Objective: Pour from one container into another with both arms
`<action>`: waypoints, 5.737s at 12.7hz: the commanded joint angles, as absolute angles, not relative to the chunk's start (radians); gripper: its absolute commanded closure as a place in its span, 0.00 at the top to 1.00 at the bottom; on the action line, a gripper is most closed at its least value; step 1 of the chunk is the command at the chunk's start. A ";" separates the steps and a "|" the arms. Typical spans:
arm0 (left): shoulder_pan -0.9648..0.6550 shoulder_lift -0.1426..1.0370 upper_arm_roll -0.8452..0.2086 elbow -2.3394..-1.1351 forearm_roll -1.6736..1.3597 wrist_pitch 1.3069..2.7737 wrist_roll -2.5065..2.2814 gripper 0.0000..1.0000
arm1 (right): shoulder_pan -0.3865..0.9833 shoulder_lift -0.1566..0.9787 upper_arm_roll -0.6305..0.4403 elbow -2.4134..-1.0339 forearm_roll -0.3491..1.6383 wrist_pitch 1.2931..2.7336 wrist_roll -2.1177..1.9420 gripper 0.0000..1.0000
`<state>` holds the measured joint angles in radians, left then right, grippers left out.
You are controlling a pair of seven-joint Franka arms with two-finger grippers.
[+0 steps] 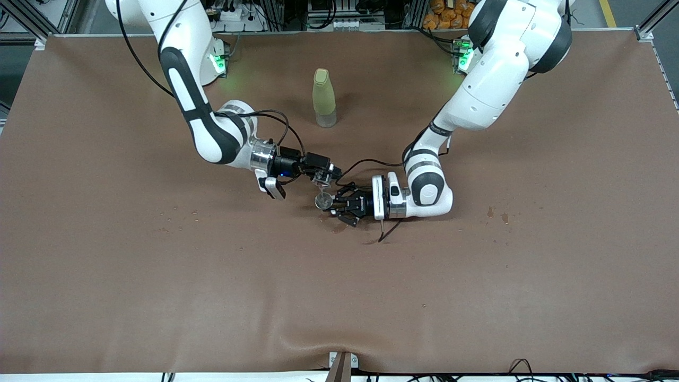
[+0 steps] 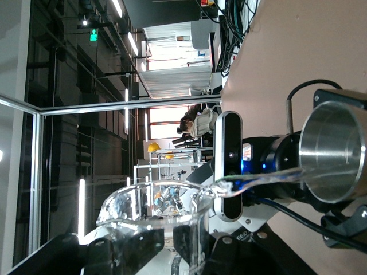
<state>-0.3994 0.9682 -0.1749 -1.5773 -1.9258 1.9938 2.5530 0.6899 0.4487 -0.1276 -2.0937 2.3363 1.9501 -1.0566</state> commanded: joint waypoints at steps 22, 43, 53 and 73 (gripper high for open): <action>-0.373 0.862 -0.187 -1.706 -1.937 1.941 2.574 0.00 | 0.686 0.419 -0.129 -2.086 2.315 1.957 -1.114 0.00; 0.277 0.747 -0.170 -1.732 -1.317 1.677 2.309 0.00 | 0.243 0.469 -0.581 -1.907 1.379 1.296 -2.432 0.00; 0.482 0.919 -0.164 -1.670 -1.123 1.605 2.591 0.00 | 0.072 0.802 -0.568 -1.769 1.367 1.129 -2.879 0.00; 0.546 0.904 -0.160 -1.603 -0.936 1.546 2.364 0.46 | 0.021 0.962 -0.385 -1.741 1.422 1.420 -3.030 0.00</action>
<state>0.5277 0.9209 -0.1545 -1.6449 -1.0263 1.5762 2.4437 0.0453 0.9442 -0.3996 -1.7382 1.4119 1.4264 -2.8021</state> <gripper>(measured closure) 0.546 0.828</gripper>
